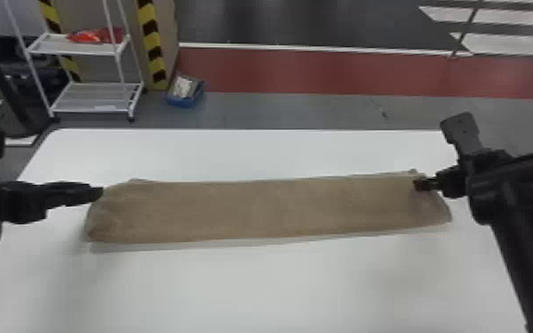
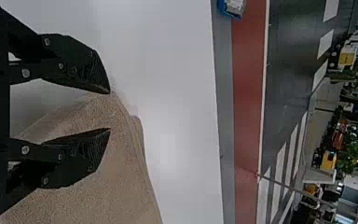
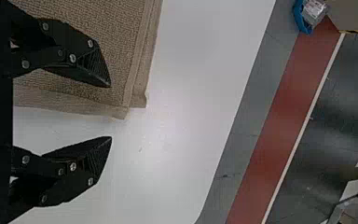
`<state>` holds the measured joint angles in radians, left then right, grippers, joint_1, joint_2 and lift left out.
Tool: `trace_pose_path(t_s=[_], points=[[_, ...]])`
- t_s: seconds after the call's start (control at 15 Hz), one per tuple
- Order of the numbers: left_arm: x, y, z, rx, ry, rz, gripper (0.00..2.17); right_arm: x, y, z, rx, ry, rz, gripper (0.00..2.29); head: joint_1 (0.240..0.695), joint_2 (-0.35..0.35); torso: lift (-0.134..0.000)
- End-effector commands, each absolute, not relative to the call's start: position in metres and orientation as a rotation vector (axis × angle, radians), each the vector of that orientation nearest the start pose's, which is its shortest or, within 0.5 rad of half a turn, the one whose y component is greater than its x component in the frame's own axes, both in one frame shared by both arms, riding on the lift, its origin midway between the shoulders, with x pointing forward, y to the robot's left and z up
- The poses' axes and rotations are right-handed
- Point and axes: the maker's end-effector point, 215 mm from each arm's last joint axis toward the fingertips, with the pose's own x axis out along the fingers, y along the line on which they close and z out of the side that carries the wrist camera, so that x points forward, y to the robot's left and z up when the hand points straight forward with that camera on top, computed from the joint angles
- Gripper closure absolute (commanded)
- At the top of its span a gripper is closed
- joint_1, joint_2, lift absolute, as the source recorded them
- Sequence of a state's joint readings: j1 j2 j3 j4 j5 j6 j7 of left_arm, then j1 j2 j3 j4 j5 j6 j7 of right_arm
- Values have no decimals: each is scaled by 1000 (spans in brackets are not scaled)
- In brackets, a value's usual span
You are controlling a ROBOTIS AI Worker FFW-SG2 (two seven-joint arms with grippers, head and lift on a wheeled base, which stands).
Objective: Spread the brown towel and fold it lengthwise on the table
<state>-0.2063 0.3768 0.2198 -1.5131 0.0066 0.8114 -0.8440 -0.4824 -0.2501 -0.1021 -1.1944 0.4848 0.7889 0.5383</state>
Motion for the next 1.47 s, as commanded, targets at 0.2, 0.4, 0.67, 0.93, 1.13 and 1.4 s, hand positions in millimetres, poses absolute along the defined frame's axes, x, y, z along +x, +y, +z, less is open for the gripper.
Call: trace_pose_path(t_s=[0.2, 0.4, 0.67, 0.93, 1.13, 1.4], points=[[555, 388, -405, -65, 633, -410, 33, 618, -442, -439, -288, 816, 8, 83, 695, -57, -124], [535, 397, -414, -83, 660, -423, 100, 617, -438, -435, -273, 805, 24, 103, 695, -52, -124], [487, 385, -425, -124, 696, -447, 164, 624, -417, -417, -274, 765, 60, 117, 695, -37, -124], [451, 360, -449, -176, 749, -461, 208, 629, -399, -412, -285, 750, 87, 117, 695, -36, -124], [457, 357, -462, -188, 734, -405, 299, 623, -392, -416, -280, 752, 104, 130, 695, -34, -124], [469, 359, -463, -157, 698, -359, 329, 617, -383, -420, -280, 761, 124, 134, 695, -28, -124]])
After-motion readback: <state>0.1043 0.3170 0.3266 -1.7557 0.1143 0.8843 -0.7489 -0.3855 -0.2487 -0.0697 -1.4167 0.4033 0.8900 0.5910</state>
